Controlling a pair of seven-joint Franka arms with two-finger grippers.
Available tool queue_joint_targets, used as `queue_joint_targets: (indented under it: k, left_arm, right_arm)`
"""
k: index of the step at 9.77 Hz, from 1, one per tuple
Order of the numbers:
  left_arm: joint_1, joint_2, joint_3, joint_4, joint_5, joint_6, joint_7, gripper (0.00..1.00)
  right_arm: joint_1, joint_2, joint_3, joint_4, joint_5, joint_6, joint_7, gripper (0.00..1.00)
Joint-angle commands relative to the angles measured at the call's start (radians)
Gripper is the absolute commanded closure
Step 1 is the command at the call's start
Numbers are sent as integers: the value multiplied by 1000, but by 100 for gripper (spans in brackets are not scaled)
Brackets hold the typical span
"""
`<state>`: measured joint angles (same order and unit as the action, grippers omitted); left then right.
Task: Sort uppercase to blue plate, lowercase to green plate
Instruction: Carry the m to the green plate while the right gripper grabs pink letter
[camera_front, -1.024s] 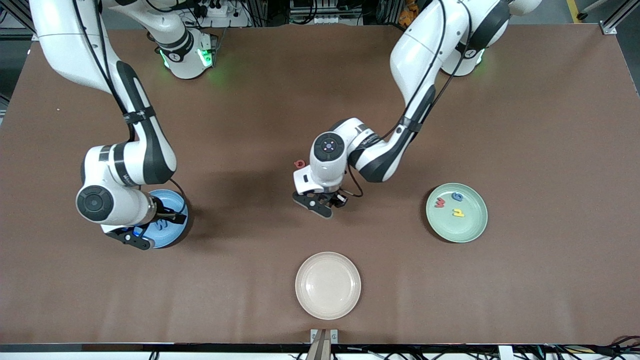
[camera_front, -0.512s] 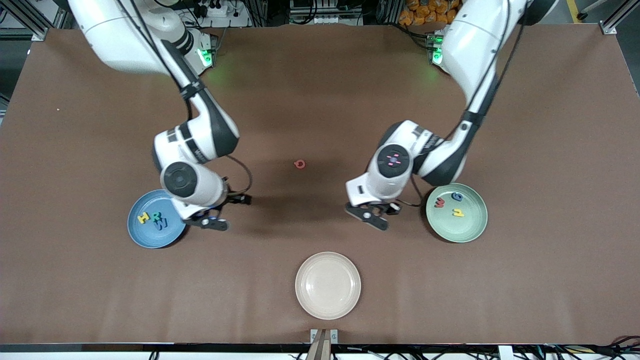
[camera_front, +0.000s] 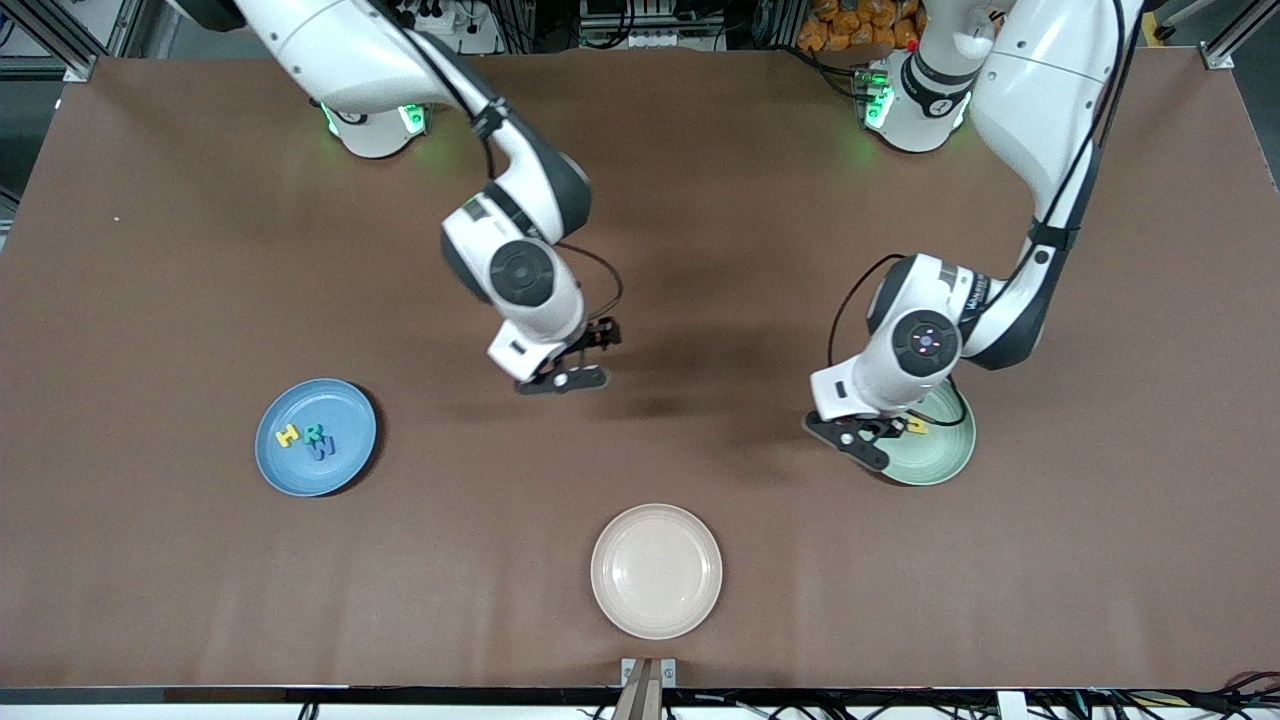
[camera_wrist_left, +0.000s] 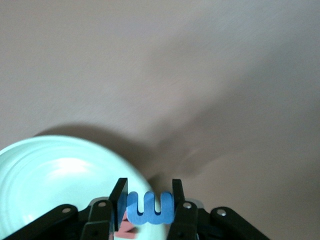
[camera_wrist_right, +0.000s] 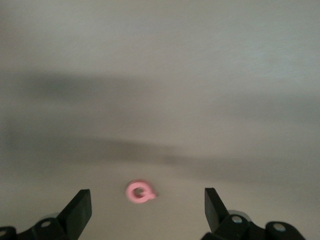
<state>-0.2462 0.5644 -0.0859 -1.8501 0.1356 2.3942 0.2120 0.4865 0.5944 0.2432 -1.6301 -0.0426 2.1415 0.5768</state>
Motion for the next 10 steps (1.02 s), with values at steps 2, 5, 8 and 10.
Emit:
queue_joint_targets:
  k: [2, 5, 8, 10]
  left_arm:
    - [62, -90, 60, -132, -16, 42, 179, 69]
    - [64, -95, 100, -153, -22, 58, 256, 69]
    - [71, -83, 147, -181, -66, 132, 378, 67]
    - [70, -80, 149, -182, -76, 140, 383, 46]
  right_arm:
    - [47, 1, -1, -126, -91, 183, -40, 0]
    - [70, 2, -10, -206, -106, 299, -120, 0]
    - [87, 1, -10, -250, -120, 314, -137, 0]
    - [87, 8, -10, -257, -125, 324, -137, 0]
